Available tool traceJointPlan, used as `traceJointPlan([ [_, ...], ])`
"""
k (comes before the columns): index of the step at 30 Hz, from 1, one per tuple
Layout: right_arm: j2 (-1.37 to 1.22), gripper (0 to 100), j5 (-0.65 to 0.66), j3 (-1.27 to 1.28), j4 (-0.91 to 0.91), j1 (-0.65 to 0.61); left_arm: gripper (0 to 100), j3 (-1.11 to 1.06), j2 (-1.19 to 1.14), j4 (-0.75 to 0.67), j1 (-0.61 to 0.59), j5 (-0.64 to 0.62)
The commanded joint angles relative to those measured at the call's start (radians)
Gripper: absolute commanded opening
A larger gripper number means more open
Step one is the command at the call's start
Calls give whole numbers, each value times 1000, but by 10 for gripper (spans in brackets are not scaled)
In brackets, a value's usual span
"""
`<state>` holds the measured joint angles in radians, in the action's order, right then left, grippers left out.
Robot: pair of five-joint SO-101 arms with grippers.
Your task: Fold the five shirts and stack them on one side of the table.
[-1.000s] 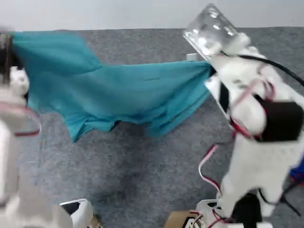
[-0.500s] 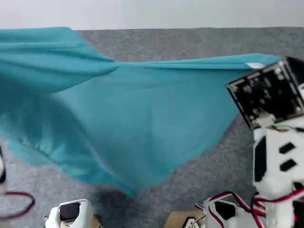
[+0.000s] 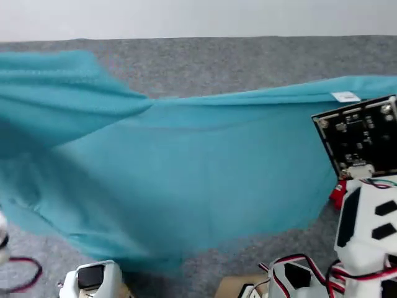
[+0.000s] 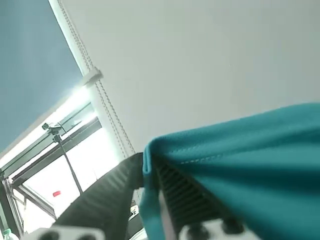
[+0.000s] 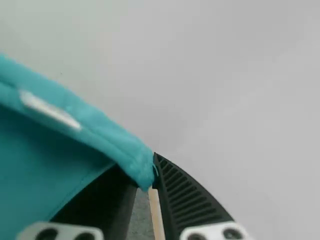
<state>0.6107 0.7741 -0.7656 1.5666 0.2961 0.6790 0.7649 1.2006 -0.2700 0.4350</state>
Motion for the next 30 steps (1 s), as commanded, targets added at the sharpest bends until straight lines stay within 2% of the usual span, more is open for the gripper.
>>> traceJointPlan([
  [1, -19, 10, 44, -6, -22, 13, 2, -15, -28, -25, 0, 44],
  [14, 31, 10, 71, -2, 35, 7, 2, 62, -26, -14, 8, 46],
  [20, 30, 10, 69, -2, 68, 7, 2, 62, -26, 89, 8, 46],
  [30, 28, 10, 64, 198, 67, 7, 2, -77, -31, 98, 11, 46],
])
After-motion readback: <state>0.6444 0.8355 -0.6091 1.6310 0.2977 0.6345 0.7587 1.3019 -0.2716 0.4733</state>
